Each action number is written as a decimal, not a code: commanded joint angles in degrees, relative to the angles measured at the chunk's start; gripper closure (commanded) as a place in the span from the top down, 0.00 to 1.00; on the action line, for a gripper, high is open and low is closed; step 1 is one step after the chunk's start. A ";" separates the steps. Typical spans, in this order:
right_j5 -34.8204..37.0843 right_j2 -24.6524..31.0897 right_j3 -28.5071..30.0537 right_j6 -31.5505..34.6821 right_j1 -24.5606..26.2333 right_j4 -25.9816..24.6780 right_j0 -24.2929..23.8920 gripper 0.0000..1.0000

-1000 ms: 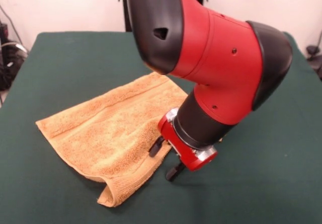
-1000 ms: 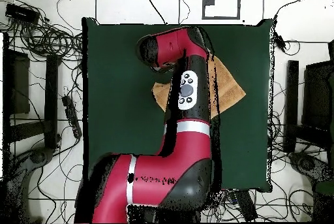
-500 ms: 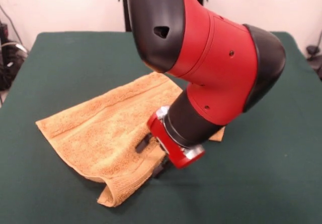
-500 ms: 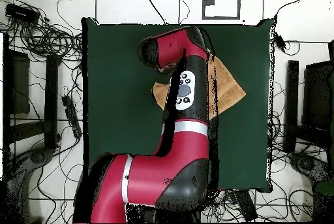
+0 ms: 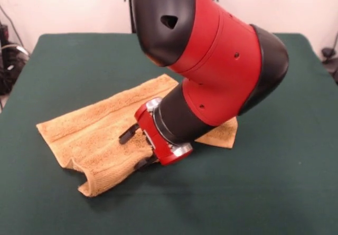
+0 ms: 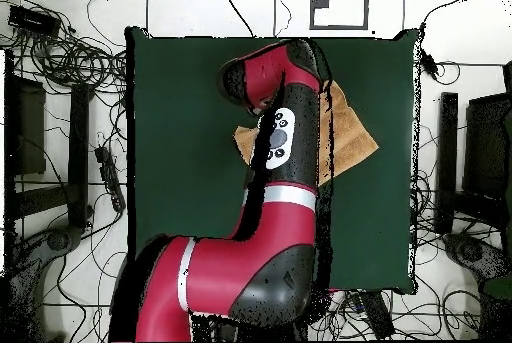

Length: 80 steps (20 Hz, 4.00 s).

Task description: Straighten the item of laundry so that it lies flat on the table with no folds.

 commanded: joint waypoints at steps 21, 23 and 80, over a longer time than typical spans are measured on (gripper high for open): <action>-30.49 15.35 14.94 -19.00 -1.47 9.10 -9.04 0.00; -45.02 19.32 23.29 -22.50 -4.98 8.67 -11.77 0.00; -82.55 17.09 48.96 5.22 -19.79 -3.64 -11.99 1.00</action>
